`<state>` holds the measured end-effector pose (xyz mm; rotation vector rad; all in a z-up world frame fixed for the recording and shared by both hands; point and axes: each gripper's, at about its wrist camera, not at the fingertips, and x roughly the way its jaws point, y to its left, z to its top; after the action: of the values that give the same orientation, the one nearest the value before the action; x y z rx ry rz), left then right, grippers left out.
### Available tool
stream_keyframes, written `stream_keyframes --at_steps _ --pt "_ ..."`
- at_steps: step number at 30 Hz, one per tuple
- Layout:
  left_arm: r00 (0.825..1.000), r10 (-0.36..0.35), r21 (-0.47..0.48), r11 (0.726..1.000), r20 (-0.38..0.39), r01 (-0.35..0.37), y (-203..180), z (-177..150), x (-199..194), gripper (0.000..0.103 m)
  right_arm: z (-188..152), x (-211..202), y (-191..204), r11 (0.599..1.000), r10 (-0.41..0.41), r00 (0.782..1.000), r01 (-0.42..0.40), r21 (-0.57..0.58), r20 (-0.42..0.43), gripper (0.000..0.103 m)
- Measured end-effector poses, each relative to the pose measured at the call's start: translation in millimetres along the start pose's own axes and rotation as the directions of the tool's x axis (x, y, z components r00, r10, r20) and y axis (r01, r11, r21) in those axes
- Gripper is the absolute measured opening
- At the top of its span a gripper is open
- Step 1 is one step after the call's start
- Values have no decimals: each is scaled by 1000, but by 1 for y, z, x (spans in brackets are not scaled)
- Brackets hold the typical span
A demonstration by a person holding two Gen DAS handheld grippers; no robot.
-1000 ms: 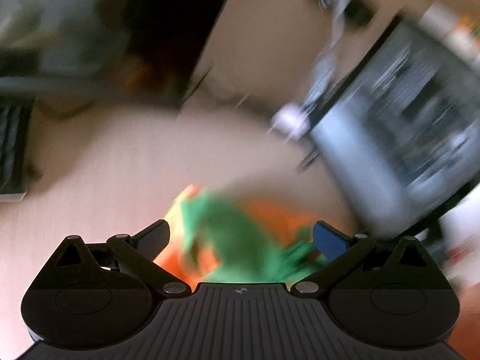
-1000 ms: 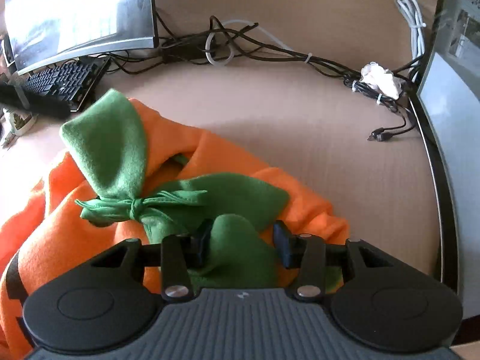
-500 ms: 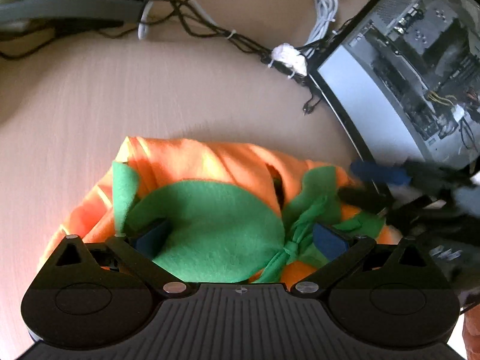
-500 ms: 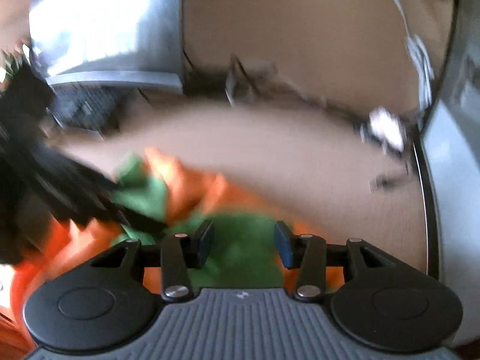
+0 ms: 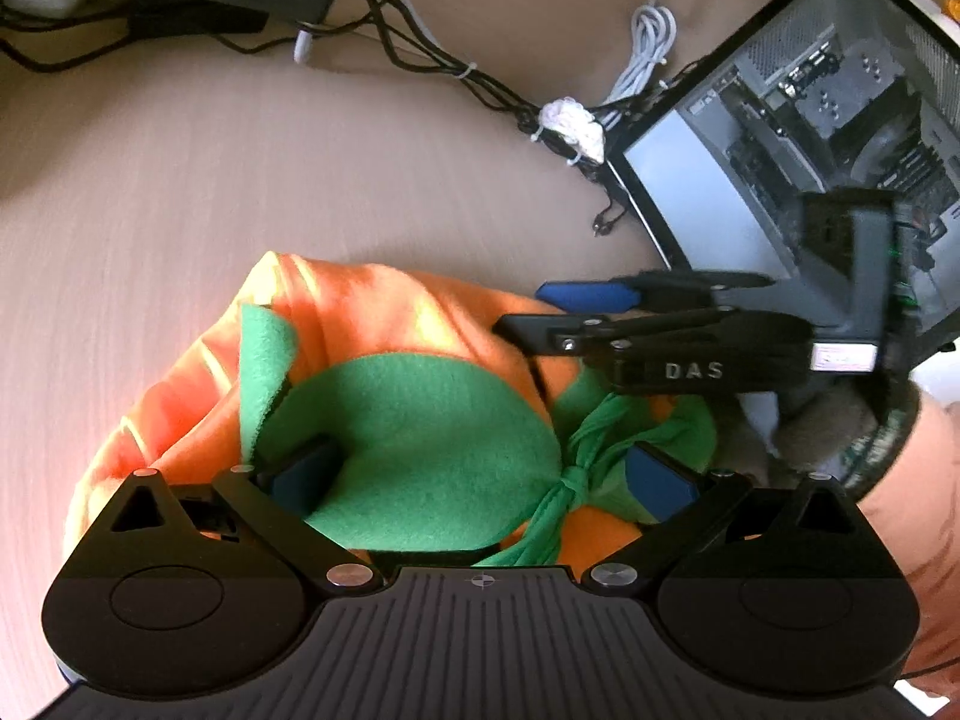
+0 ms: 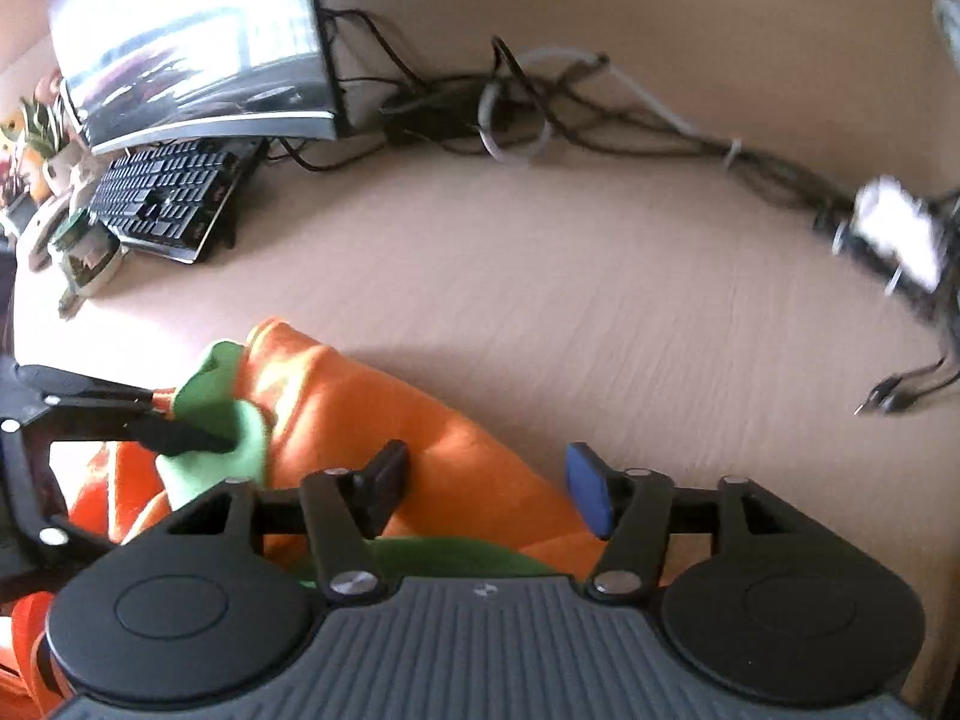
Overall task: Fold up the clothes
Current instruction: 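Grasp the orange body edge with both grippers and fold it over the collar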
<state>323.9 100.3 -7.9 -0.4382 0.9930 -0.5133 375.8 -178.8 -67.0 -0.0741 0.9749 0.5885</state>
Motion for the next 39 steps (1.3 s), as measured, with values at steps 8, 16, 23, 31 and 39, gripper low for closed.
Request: stream_keyframes --at_steps 8,16,23,31,39 --pt "1000 -22 -57 998 13 23 7 1 -6 103 -1 2 -6 986 121 992 -116 124 -31 25" --pt "973 -88 -50 994 213 101 -1 27 -96 103 -31 -70 55 986 164 986 -165 35 29 22" --pt "965 -192 41 981 180 188 -31 34 -83 103 -98 -55 130 976 33 996 -51 -210 -88 25" --pt "989 -125 26 992 -80 127 -14 -21 -29 103 -91 -110 121 992 23 998 -29 -126 -52 30" --pt "992 -94 63 993 -86 100 -18 -33 -55 103 -95 -103 89 993 -95 994 98 60 -50 41"
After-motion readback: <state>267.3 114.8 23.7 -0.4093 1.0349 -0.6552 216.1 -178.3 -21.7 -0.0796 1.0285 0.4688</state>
